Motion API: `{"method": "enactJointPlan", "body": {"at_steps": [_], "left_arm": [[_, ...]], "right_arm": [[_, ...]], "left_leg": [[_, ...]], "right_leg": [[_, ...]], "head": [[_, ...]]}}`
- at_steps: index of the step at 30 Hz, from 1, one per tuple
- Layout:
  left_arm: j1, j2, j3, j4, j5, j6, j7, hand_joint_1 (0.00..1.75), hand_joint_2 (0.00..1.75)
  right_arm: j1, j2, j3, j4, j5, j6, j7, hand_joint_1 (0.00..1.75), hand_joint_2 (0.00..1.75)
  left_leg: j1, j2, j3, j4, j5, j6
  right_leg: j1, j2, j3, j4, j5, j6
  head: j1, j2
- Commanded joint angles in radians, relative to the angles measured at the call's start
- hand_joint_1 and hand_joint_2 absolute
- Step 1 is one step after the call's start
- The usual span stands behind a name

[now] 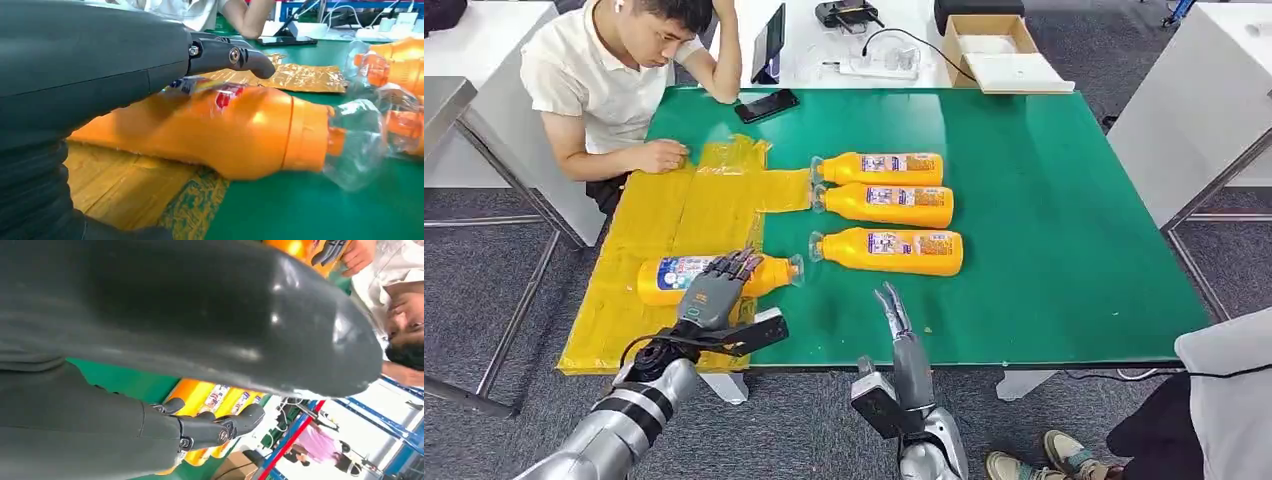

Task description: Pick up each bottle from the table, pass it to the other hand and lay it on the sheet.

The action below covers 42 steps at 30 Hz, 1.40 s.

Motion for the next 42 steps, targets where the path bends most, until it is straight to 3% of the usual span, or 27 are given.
{"method": "enactJointPlan", "body": {"at_steps": [1, 6, 8, 10, 14, 17, 18, 19, 21, 25, 30, 42], "left_arm": [[0.043, 0.032, -0.106, -0.125, -0.044, 0.05, 0.01, 0.0, 1.75], [0.165, 0.01, -0.064, -0.335, 0.149, 0.16, -0.119, 0.0, 1.75], [0.233, -0.018, -0.024, -0.461, 0.367, 0.199, -0.259, 0.0, 1.75], [0.312, -0.043, 0.005, -0.615, 0.648, 0.143, -0.361, 0.0, 1.75], [0.353, -0.043, 0.002, -0.698, 0.72, 0.128, -0.375, 0.0, 1.75], [0.412, -0.062, 0.048, -0.794, 1.024, 0.007, -0.412, 0.0, 1.75], [0.443, -0.063, 0.061, -0.839, 1.094, -0.029, -0.408, 0.0, 1.75], [0.461, -0.063, 0.069, -0.861, 1.113, -0.037, -0.408, 0.0, 1.75], [0.491, -0.066, 0.086, -0.898, 1.164, -0.073, -0.416, 0.0, 1.75], [0.513, -0.077, 0.089, -0.921, 1.171, -0.073, -0.427, 0.0, 1.75], [0.502, -0.085, 0.079, -0.879, 1.146, -0.048, -0.437, 0.0, 1.75], [0.501, -0.09, 0.083, -0.874, 1.143, -0.04, -0.435, 0.0, 1.75]], "right_arm": [[-0.006, -0.005, -0.027, 0.041, 0.002, -0.012, 0.004, 0.0, 0.0], [0.003, -0.008, -0.031, 0.05, -0.004, -0.029, -0.004, 0.0, 0.0], [0.006, -0.012, -0.025, 0.056, -0.012, -0.039, -0.01, 0.0, 0.0], [0.012, -0.02, -0.015, 0.053, -0.022, -0.069, -0.028, 0.0, 0.0], [0.018, -0.033, -0.006, 0.043, -0.02, -0.079, -0.027, 0.0, 0.0], [0.008, -0.08, 0.013, 0.039, 0.119, -0.228, 0.008, 0.0, 0.0], [-0.004, -0.107, -0.015, 0.039, 0.255, -0.296, 0.058, 0.0, 0.0], [-0.008, -0.111, -0.064, 0.032, 0.34, -0.296, 0.073, 0.0, 1.75], [-0.043, -0.132, -0.171, 0.036, 0.506, -0.296, 0.124, 0.0, 1.75], [-0.147, -0.204, -0.194, 0.152, 0.567, -0.296, 0.193, 0.0, 1.75], [-0.238, -0.226, -0.161, 0.296, 0.64, -0.263, 0.293, 0.0, 1.75], [-0.26, -0.225, -0.137, 0.342, 0.669, -0.22, 0.351, 0.0, 1.75]], "left_leg": [[0.0, 0.001, 0.002, -0.001, -0.001, -0.001], [0.0, 0.003, 0.003, -0.001, -0.002, -0.001], [0.0, 0.003, 0.003, -0.001, -0.003, -0.001], [0.0, 0.001, -0.001, -0.001, -0.001, 0.0], [0.0, 0.003, 0.001, 0.0, -0.004, 0.0], [0.0, 0.002, -0.001, 0.0, -0.003, 0.0], [0.0, 0.003, -0.001, 0.0, -0.003, 0.0], [0.0, 0.002, -0.003, 0.0, -0.002, 0.0], [0.0, 0.003, -0.002, 0.0, -0.003, 0.0], [-0.001, 0.002, -0.003, -0.001, -0.002, 0.001], [-0.001, 0.003, -0.001, -0.001, -0.002, 0.001], [-0.002, 0.002, -0.001, -0.001, -0.001, 0.0]], "right_leg": [[0.0, 0.0, 0.002, -0.001, -0.001, -0.001], [0.001, 0.001, 0.003, -0.001, -0.002, -0.001], [0.0, 0.001, 0.003, -0.001, -0.002, -0.001], [0.0, 0.0, -0.001, -0.001, -0.001, 0.0], [0.0, 0.001, 0.001, 0.0, -0.003, -0.001], [0.0, 0.001, -0.001, -0.001, -0.002, 0.0], [0.0, 0.002, -0.001, -0.001, -0.003, 0.001], [0.0, 0.001, -0.002, -0.001, -0.002, 0.001], [0.0, 0.002, -0.002, -0.001, -0.002, 0.001], [-0.001, 0.001, -0.002, -0.001, -0.002, 0.002], [-0.001, 0.002, 0.0, -0.002, -0.002, 0.002], [-0.002, 0.001, -0.001, -0.001, -0.001, 0.002]], "head": [[0.0, 0.0], [0.0, 0.0], [0.0, 0.0], [0.0, 0.0], [0.0, 0.0], [0.0, 0.0], [0.0, 0.0], [0.0, 0.0], [0.0, 0.0], [0.0, 0.0], [0.0, 0.0], [0.0, 0.0]]}}
